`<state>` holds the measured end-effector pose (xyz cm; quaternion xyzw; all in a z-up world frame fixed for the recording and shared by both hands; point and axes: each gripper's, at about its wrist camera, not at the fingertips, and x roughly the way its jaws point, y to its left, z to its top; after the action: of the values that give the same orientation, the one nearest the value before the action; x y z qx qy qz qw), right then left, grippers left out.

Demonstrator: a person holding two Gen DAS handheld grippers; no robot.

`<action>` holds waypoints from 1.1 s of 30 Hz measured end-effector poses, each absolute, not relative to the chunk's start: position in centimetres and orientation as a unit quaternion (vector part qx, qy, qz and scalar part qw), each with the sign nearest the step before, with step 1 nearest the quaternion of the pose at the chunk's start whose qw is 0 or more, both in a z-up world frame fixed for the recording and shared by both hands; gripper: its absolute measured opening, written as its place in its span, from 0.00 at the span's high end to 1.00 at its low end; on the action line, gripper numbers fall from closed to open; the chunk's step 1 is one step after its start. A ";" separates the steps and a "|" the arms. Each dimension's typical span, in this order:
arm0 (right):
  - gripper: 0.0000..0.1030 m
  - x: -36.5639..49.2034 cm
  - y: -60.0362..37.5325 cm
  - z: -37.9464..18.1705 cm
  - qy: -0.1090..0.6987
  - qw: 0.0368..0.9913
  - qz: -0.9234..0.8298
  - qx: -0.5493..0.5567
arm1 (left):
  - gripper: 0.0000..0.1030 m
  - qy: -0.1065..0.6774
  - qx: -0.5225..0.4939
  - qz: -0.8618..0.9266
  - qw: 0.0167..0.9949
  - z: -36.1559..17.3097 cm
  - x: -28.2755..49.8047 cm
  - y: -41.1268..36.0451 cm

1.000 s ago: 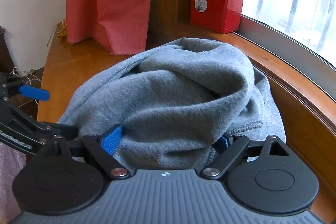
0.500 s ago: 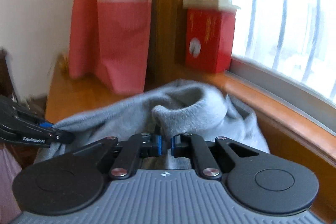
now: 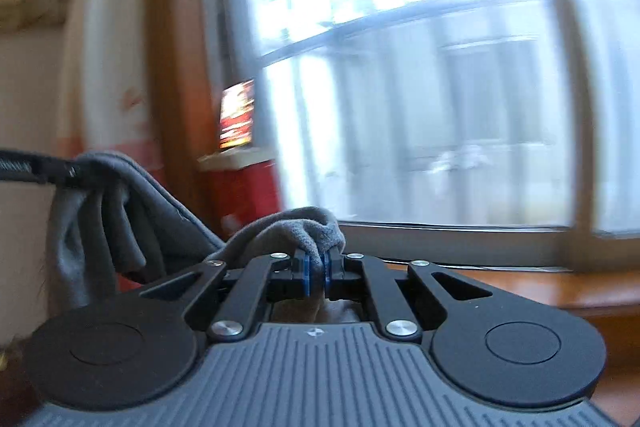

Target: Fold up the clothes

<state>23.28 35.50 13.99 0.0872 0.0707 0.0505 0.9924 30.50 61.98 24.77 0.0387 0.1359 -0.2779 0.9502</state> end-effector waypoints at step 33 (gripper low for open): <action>0.17 32.3 36.3 3.5 0.326 0.940 0.058 -0.078 | 0.01 0.402 0.073 -0.215 0.887 7.1 36.7 52.6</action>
<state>32.27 36.27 3.52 -0.0776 0.3258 0.0578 0.9405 36.73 52.62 7.08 0.0726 0.4015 -0.2147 0.8874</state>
